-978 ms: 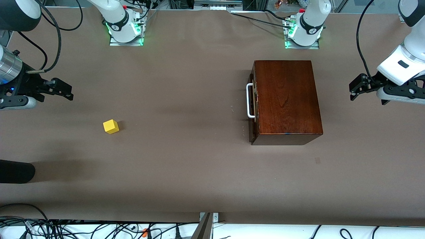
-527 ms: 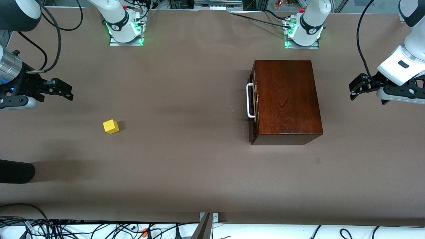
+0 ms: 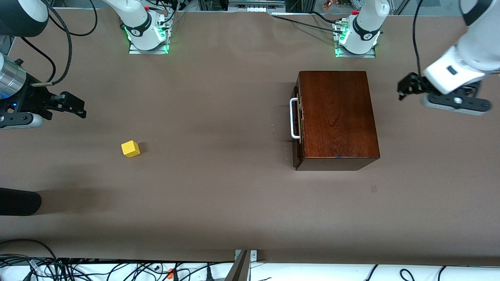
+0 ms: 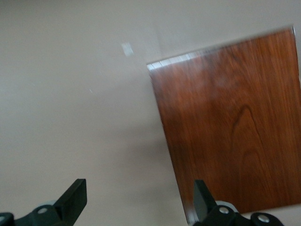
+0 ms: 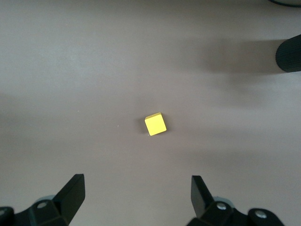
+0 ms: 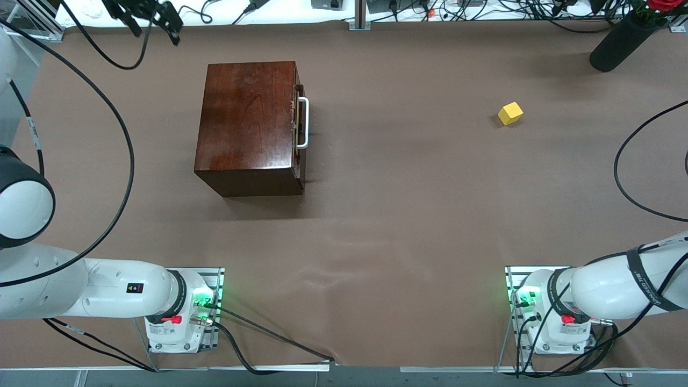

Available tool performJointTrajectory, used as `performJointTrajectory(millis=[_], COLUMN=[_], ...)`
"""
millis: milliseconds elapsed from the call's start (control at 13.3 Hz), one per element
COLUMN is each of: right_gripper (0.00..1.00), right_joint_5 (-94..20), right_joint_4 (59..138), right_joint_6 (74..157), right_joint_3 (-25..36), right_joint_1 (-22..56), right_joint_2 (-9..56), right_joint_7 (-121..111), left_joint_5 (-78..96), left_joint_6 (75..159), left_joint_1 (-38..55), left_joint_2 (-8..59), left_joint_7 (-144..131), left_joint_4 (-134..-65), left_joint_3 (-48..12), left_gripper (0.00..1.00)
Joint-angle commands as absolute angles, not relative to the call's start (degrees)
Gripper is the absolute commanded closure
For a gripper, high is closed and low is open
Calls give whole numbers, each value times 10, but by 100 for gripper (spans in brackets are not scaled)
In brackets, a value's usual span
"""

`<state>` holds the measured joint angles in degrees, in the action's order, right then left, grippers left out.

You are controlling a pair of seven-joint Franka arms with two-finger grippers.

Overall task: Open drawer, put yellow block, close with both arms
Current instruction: 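Move the left gripper to the white drawer handle of the box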

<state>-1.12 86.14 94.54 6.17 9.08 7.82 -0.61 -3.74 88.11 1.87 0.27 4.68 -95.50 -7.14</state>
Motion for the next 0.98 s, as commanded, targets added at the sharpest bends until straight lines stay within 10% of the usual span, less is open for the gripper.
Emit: performJointTrajectory(millis=[0,903], right_gripper=[0,0], right_joint_5=[-12,-12], right_joint_4=[853,853], right_joint_6=[944,943], right_joint_3=[60,59], right_joint_1=[89,89], right_joint_2=[80,80], right_joint_7=[-3,-4], left_joint_5=[-40,-78], left_joint_6=[814,1028], left_joint_1=[20,161], left_joint_2=[29,199], left_joint_7=[43,-271], left_joint_4=[-942,-934], left_joint_3=[-110,-243], left_gripper=[0,0])
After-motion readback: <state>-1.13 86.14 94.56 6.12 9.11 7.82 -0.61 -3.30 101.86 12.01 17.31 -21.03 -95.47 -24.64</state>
